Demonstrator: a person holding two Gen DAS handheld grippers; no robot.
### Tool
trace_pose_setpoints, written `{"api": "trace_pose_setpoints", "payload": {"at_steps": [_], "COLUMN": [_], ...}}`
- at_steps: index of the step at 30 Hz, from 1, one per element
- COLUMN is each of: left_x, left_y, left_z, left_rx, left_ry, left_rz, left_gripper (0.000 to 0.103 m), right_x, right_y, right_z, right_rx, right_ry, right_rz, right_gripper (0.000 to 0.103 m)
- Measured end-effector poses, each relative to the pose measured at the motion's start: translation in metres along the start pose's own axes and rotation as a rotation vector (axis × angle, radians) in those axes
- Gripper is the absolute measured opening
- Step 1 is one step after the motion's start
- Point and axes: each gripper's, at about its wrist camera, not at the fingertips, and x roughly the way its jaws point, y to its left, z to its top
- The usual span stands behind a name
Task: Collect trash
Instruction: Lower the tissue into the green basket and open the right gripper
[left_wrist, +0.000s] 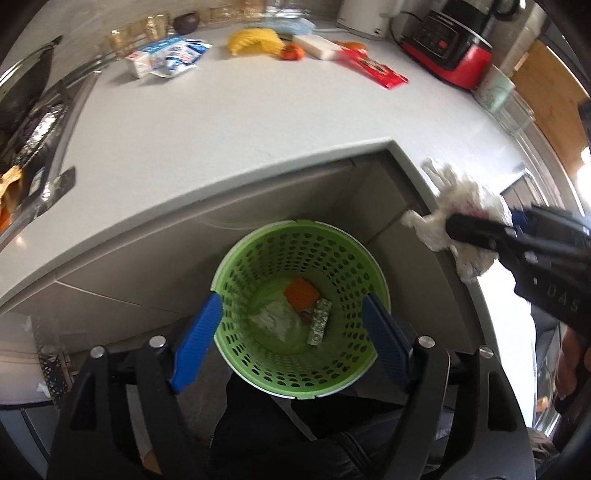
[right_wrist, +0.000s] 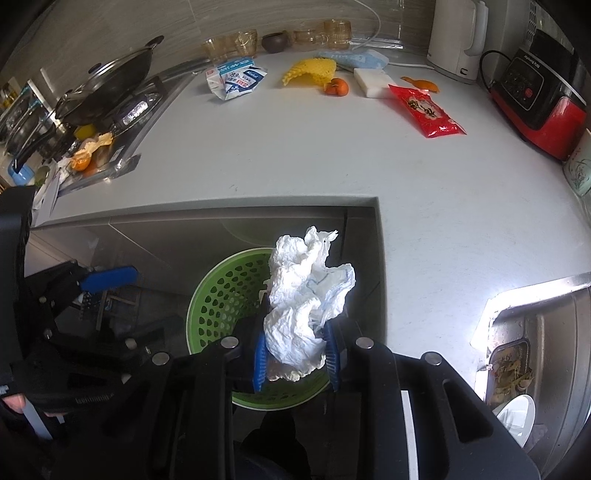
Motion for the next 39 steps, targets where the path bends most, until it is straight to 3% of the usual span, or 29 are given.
{"api": "trace_pose_setpoints", "payload": {"at_steps": [6, 10, 12, 14, 16, 25, 39], "left_x": [-0.019, -0.023, -0.024, -0.024, -0.022, -0.023, -0.026], "left_y": [0.033, 0.047, 0.053, 0.056, 0.059, 0.071, 0.087], "left_z": [0.008, 0.013, 0.014, 0.015, 0.016, 0.023, 0.058], "left_rx": [-0.108, -0.125, -0.133, -0.144, -0.153, -0.155, -0.077], "left_ry": [-0.067, -0.080, -0.082, -0.080, -0.078, -0.081, -0.120], "left_rz": [0.041, 0.064, 0.075, 0.072, 0.067, 0.065, 0.036], "left_gripper": [0.083, 0.084, 0.084, 0.084, 0.084, 0.084, 0.090], "right_x": [0.004, 0.010, 0.012, 0.013, 0.012, 0.011, 0.009], "right_y": [0.009, 0.019, 0.023, 0.026, 0.027, 0.015, 0.012], "right_z": [-0.004, -0.007, -0.007, -0.006, -0.004, 0.012, 0.043], "right_rx": [-0.028, -0.059, -0.067, -0.066, -0.063, 0.014, 0.115], "right_ry": [0.020, 0.045, 0.052, 0.054, 0.043, 0.022, -0.036], "right_rz": [0.023, 0.031, 0.034, 0.032, 0.025, -0.004, -0.078], "right_gripper": [0.027, 0.029, 0.038, 0.065, 0.075, 0.084, 0.097]}}
